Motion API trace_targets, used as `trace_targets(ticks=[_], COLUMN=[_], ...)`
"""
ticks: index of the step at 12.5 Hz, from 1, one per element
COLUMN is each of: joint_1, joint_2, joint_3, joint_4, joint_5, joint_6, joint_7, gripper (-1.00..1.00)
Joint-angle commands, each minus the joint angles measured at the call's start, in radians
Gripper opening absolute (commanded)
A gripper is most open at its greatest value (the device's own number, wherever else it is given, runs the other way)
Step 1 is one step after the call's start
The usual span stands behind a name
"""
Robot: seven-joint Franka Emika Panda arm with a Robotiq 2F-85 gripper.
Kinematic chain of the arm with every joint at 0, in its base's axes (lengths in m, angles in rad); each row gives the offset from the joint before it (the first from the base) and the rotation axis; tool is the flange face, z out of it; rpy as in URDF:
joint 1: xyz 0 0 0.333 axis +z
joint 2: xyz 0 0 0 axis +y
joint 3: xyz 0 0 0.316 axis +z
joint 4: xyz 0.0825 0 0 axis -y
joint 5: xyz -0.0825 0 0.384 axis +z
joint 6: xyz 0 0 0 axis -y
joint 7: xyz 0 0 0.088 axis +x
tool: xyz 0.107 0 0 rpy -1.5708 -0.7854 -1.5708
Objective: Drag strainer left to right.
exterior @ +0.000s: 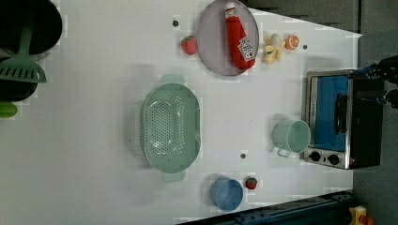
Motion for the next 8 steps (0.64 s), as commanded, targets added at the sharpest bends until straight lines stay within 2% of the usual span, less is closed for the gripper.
trace_targets(ticks=[1, 3, 5, 8], joint_1=[-0.029, -0.023, -0.002, 0.030], joint_2=[-0.391, -0.389, -0.375, -0.321], joint_3=[-0.021, -0.002, 0.055, 0.202], joint_4=[-0.224, -0.225, -0.228, -0.238], joint_5=[-0.035, -0.027, 0.009, 0.035], joint_6=[-0.109, -0.109, -0.109, -0.107], joint_7=[0.053, 0.054, 0.055, 0.099], gripper=[0.59, 0.99, 1.00, 1.00])
